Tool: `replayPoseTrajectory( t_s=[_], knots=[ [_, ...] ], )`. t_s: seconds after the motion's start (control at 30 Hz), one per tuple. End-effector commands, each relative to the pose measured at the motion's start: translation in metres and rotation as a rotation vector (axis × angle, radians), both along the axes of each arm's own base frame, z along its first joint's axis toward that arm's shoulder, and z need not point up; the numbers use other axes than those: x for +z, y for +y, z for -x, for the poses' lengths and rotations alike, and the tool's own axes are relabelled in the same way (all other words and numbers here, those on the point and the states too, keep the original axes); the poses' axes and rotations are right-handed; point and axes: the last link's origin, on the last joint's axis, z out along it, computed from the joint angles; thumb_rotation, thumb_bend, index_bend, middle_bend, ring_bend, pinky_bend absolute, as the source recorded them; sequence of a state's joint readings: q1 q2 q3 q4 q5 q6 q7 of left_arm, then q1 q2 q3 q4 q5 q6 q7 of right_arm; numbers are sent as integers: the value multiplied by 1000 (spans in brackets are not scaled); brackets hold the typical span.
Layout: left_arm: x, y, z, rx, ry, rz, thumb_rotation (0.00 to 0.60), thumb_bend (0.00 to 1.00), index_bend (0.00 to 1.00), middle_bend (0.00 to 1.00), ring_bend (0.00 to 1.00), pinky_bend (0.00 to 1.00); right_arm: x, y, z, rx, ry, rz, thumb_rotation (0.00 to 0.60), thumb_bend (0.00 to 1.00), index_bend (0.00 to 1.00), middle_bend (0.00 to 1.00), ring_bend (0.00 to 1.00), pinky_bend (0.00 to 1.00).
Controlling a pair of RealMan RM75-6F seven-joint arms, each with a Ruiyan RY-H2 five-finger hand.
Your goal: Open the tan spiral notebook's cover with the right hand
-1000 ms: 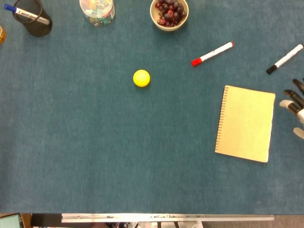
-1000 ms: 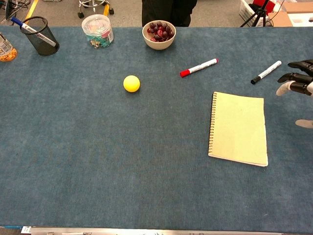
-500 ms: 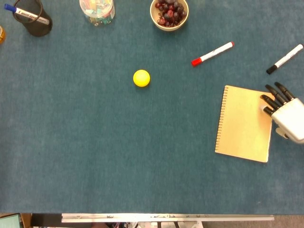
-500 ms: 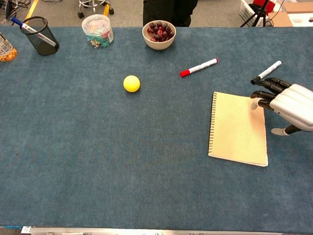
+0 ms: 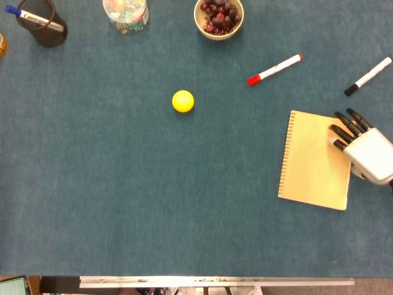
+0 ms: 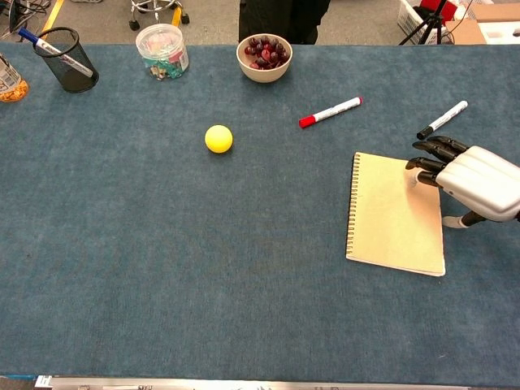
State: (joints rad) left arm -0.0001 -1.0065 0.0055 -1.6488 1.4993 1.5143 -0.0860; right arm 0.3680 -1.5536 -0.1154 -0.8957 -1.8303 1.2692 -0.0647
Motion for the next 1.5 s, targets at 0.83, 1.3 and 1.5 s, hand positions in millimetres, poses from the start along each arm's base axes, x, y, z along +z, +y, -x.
replayPoseTrajectory(
  t_s=[0.83,1.3,1.5],
  knots=[
    [2,-1,0,3,5,-4,600,484,130,71,19,27,-6,-8,-14,38,-84,-22,600,245,386,276,90,90],
    [6,-2,-2,-1,-2,-8,600,483,130,71,18,27,-8,-18,-27,83,-184,10,600,372,492,339,158,99],
    [9,-2,-1,2,-1,-13,600,484,130,71,19,27,-13,-24,-34,94,-208,14,600,389,502,341,166,104]
  ],
)
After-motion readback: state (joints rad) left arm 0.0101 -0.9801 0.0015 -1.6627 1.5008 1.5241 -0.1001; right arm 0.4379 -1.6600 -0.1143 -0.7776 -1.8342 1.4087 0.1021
